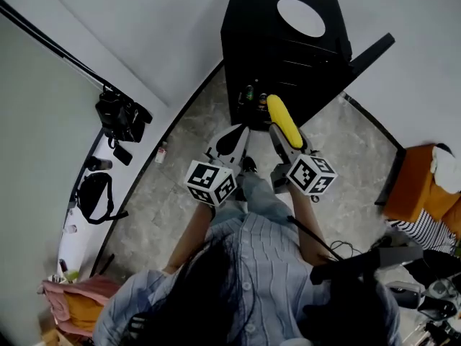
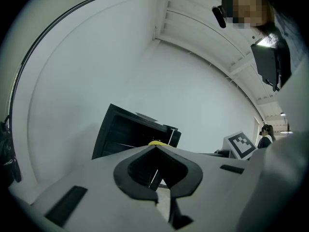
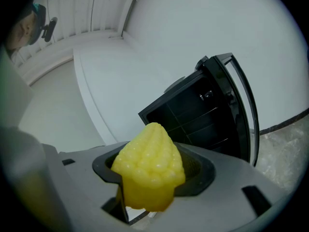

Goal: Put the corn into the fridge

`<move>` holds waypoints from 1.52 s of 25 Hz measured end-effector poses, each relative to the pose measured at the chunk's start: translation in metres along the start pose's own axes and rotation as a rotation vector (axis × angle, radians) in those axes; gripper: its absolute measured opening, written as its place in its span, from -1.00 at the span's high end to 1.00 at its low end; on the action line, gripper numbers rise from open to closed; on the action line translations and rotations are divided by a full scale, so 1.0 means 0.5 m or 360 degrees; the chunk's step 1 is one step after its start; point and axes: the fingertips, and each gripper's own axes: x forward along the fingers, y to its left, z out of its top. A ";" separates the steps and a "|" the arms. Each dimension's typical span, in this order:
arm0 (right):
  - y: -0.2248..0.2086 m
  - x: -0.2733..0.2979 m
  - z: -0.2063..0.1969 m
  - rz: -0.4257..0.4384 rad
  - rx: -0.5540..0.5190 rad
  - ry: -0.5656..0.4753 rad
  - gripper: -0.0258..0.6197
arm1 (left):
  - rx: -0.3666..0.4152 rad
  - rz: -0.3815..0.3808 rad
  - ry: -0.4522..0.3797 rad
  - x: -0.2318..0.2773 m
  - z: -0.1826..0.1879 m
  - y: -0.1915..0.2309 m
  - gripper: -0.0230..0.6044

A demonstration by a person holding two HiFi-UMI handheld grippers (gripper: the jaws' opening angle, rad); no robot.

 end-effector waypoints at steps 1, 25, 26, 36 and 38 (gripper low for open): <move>-0.007 0.008 0.006 -0.0002 0.0002 0.0001 0.10 | 0.0003 -0.0004 0.0004 0.013 0.003 0.003 0.91; -0.180 0.311 0.091 -0.0115 -0.0328 0.0147 0.10 | -0.0071 -0.0027 0.0081 0.224 0.015 0.104 0.91; -0.187 0.321 0.092 -0.0121 -0.0349 0.0158 0.10 | -0.0070 -0.0026 0.0083 0.230 0.014 0.105 0.91; -0.254 0.398 0.112 -0.0219 -0.0506 0.0207 0.10 | -0.0075 0.0001 0.0100 0.257 0.007 0.127 0.91; -0.269 0.408 0.112 -0.0238 -0.0505 0.0217 0.10 | -0.0079 0.0014 0.0102 0.258 0.007 0.134 0.91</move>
